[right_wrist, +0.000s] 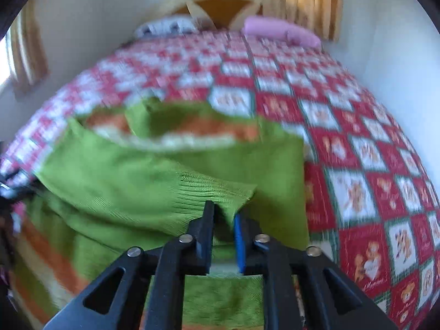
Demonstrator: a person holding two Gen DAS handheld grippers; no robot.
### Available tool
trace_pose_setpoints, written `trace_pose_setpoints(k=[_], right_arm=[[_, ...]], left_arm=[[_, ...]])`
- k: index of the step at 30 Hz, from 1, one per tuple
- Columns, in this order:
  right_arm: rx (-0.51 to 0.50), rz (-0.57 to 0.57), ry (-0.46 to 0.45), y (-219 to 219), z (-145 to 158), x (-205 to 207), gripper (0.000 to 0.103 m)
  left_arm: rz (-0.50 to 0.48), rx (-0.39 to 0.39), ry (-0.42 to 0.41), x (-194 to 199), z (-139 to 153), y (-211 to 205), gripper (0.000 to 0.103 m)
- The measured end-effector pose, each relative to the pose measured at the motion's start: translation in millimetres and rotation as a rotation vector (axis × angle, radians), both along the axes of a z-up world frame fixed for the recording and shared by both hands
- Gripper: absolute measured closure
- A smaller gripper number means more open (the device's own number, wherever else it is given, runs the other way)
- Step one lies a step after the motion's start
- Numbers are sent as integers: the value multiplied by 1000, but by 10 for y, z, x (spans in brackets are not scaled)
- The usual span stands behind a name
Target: Fold small clothes
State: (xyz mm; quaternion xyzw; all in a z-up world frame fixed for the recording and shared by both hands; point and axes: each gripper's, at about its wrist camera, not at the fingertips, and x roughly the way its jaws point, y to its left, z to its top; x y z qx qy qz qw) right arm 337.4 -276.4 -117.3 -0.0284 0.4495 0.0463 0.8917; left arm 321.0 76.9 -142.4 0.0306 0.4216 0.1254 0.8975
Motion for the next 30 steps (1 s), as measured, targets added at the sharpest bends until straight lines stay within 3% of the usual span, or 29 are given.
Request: trace_pose_setpoints(k=[1,2,6,10,15,17,20,22,24,26,28,30], right_arm=[[19,-15,-9,-55,8,-50,63],[29,-26,-23,-119,32,-104,58],[18,-19,-106,-182,280,-283,56],[85,70,-150,-22,457,-279,56],[158,95,-87,210,271,-43,58],[145,99,-52,315,120,-33,63],[111,207,16,567,-134,-136,63],[48,268,-22,675,-127,-276,62],[120,295,-9,630,-38,-277,62],[144,248,-68,504,113,-249,63],[103,147,-124,341,198,-143,63],[93,88,-89,209,112,-2,63]], left_arm=[[-5,6,-2,-57,18,4,0],[-4,18,-5,-87,35,11,0],[58,48,-80,-240,263,155,0],[92,-7,-192,-211,575,147,0],[29,-7,-127,183,464,-168,0],[35,53,-87,290,311,-254,0],[25,136,9,354,1,-233,0],[27,96,13,325,-40,-108,0],[20,89,17,316,-11,-72,0],[21,84,9,305,-29,-52,0],[27,74,2,289,-28,-34,0],[32,57,0,288,-31,-24,0]])
